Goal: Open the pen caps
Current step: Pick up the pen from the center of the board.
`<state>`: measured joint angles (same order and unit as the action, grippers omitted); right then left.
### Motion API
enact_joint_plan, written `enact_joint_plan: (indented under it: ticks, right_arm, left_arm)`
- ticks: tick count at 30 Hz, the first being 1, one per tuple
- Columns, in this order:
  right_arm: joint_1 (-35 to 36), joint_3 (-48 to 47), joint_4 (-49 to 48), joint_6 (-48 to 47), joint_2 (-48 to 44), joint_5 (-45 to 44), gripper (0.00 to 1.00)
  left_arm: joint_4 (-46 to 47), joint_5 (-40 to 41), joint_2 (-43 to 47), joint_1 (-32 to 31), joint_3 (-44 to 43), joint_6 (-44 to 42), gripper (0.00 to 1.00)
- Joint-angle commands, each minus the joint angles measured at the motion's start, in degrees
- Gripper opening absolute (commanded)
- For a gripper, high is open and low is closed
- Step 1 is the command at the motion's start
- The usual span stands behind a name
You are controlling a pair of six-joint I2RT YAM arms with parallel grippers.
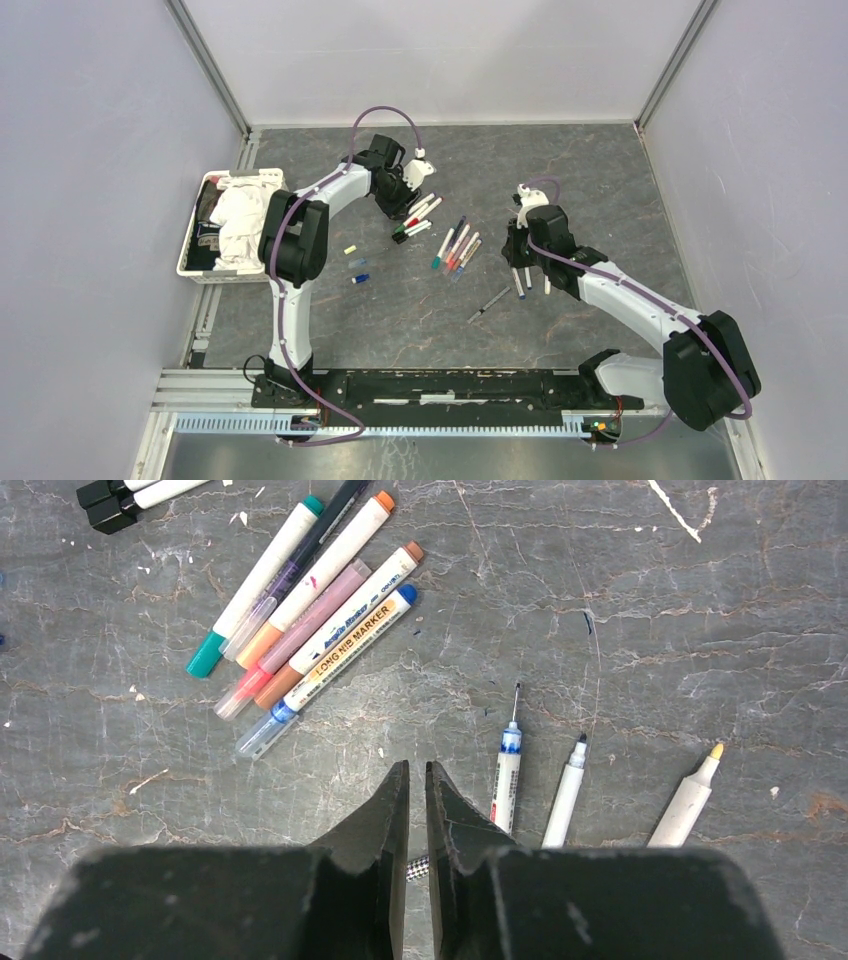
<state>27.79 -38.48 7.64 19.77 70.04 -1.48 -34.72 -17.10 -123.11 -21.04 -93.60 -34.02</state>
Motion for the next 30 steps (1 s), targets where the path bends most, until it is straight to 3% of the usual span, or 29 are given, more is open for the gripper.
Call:
enact_joint_plan:
  ticks: [1, 10, 15, 18, 26, 30]
  right_arm:
    - [-0.05, 0.81, -1.09, 1.16, -1.57, -0.67, 0.14]
    - [-0.31, 0.43, -2.88, 2.66, 0.4, 1.31, 0.11]
    - [-1.21, -0.08, -4.01, 3.21, 1.28, 4.72, 0.11]
    - [-1.78, -0.82, -4.48, 3.5, 1.58, 6.16, 0.11]
    - [-3.52, -2.34, -4.77, 2.47, 1.07, 8.5, 0.11]
    - [-4.87, -3.81, -4.78, 1.47, 1.49, 12.99, 0.16]
  left_arm:
    - [-0.13, -2.52, -0.84, -0.38, -0.21, -1.71, 0.46]
    - [-0.66, -2.12, -2.11, -1.44, 0.45, -2.05, 0.33]
    - [0.01, -0.92, -3.18, -1.58, 1.56, -1.93, 0.18]
    - [0.73, 0.32, -2.46, -1.64, 1.83, -1.82, 0.03]
    - [0.36, 1.99, 4.52, -1.48, -1.26, -1.31, 0.02]
    - [-1.28, 2.96, 7.85, -1.53, -4.33, -0.96, 0.02]
